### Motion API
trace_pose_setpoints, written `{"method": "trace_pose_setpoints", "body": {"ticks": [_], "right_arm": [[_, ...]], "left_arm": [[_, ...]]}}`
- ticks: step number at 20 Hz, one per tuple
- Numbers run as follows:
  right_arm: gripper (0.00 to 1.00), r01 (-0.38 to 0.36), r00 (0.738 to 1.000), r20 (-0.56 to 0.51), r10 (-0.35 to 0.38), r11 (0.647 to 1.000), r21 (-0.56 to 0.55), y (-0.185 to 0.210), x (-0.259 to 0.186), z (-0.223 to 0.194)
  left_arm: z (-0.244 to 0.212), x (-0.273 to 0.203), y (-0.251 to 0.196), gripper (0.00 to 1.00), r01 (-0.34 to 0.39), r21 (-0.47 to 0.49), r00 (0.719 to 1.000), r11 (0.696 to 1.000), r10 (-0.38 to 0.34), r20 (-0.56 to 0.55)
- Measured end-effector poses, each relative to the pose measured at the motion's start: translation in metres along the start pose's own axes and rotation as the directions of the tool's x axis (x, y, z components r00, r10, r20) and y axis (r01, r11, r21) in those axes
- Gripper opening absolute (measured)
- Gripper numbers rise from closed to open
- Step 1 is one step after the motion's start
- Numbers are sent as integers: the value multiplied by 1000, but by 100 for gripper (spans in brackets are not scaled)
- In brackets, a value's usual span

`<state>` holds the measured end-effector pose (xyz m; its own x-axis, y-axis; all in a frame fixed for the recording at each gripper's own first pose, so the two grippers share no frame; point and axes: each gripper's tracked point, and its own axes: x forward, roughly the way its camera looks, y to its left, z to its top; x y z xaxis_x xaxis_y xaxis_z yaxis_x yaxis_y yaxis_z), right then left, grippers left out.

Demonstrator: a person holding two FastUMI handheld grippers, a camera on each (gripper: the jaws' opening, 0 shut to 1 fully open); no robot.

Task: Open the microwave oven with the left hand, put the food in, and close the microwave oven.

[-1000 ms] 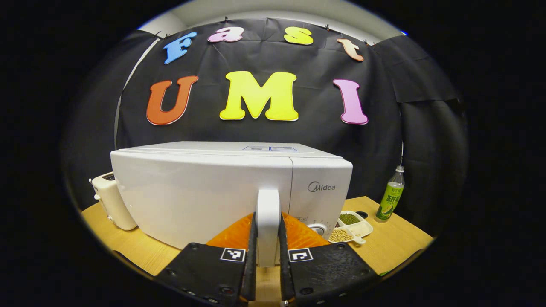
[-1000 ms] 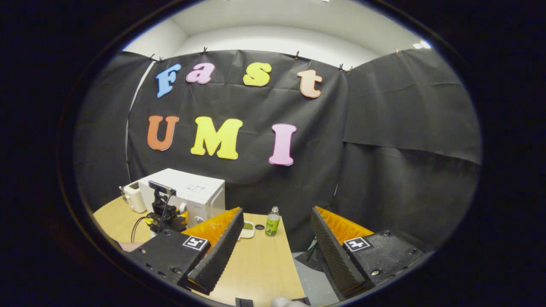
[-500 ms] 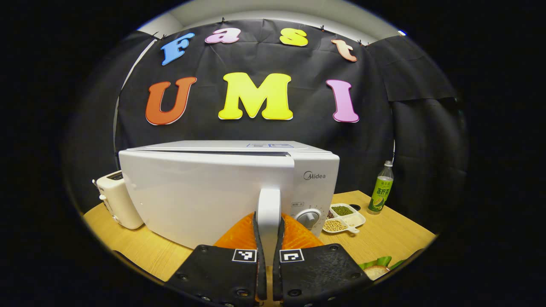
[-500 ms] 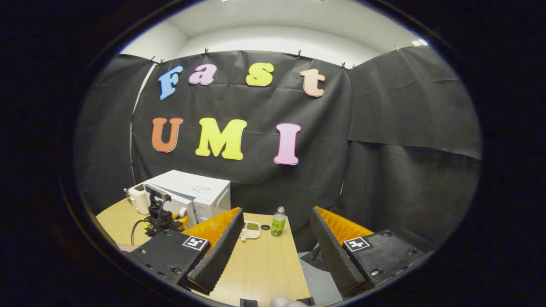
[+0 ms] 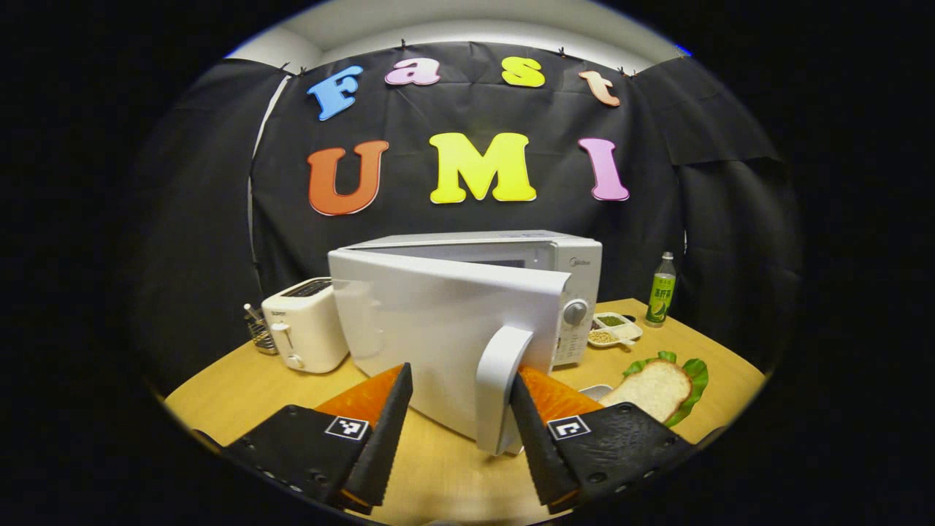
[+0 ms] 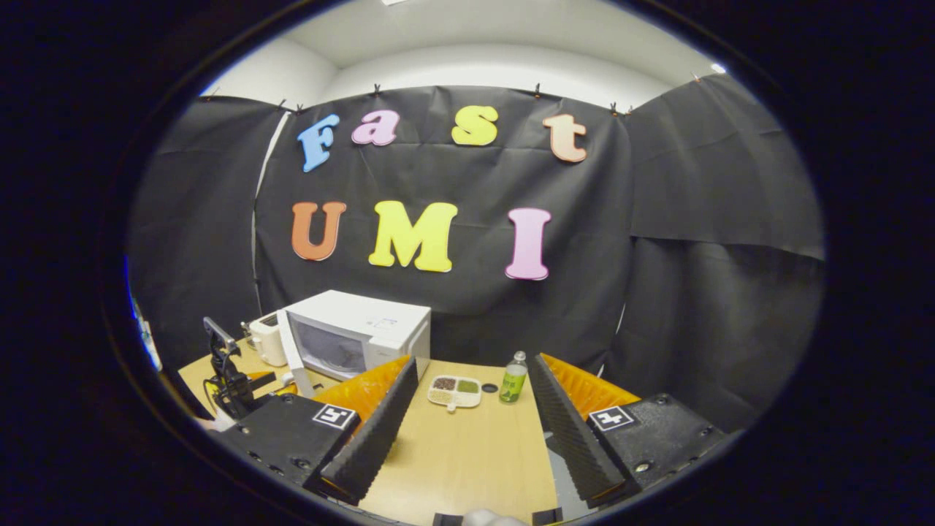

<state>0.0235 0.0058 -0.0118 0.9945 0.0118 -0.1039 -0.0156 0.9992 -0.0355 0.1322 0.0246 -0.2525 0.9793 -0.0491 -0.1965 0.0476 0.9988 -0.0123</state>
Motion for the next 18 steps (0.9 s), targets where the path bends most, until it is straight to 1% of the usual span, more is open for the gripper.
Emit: {"method": "trace_pose_setpoints", "body": {"ticks": [1, 2, 3, 4, 7, 8, 11, 12, 13, 14, 15, 16, 18], "right_arm": [[96, -13, 1000, -7, 13, 1000, 9, 5, 0, -3], [97, -21, 1000, -13, 22, 1000, 17, 10, -1, -6], [97, -31, 999, -17, 31, 999, 22, 14, -2, -8], [97, -38, 999, -21, 38, 999, 25, 18, -2, -12], [96, -56, 998, -31, 57, 998, 17, 30, 1, -21], [100, -57, 998, -32, 57, 998, 13, 32, 2, -24], [100, -74, 997, -36, 75, 997, 31, 44, 11, -34], [96, -84, 995, -46, 86, 996, 39, 48, 15, -41], [96, -92, 994, -55, 95, 995, 49, 51, 20, -46], [100, -104, 992, -61, 107, 993, 57, 53, 25, -51], [100, -113, 990, -78, 118, 992, 60, 55, 30, -58], [96, -128, 986, -95, 134, 990, 66, 58, 36, -67], [96, -153, 976, -142, 165, 984, 93, 61, 50, -86]], "left_arm": [[-1, -8, 13, 80, -26, 4, 1000, 1000, 26, -5], [-3, -15, 26, 88, -47, 9, 999, 999, 47, -11], [-5, -23, 38, 90, -71, 15, 997, 997, 71, -17], [-8, -33, 50, 96, -98, 17, 995, 995, 98, -27], [-13, -61, 93, 97, -173, 23, 984, 985, 174, -35], [-17, -70, 109, 96, -196, 23, 979, 980, 197, -49], [-24, -102, 155, 97, -268, 31, 960, 963, 270, -71], [-23, -113, 167, 97, -283, 32, 956, 959, 284, -74], [-23, -122, 174, 97, -294, 37, 952, 955, 296, -73], [-21, -130, 180, 96, -302, 43, 950, 952, 304, -68], [-19, -138, 184, 96, -310, 50, 948, 950, 312, -65], [-18, -143, 186, 96, -313, 56, 947, 948, 316, -64], [-9, -153, 183, 96, -313, 45, 947, 949, 315, -55]]}}
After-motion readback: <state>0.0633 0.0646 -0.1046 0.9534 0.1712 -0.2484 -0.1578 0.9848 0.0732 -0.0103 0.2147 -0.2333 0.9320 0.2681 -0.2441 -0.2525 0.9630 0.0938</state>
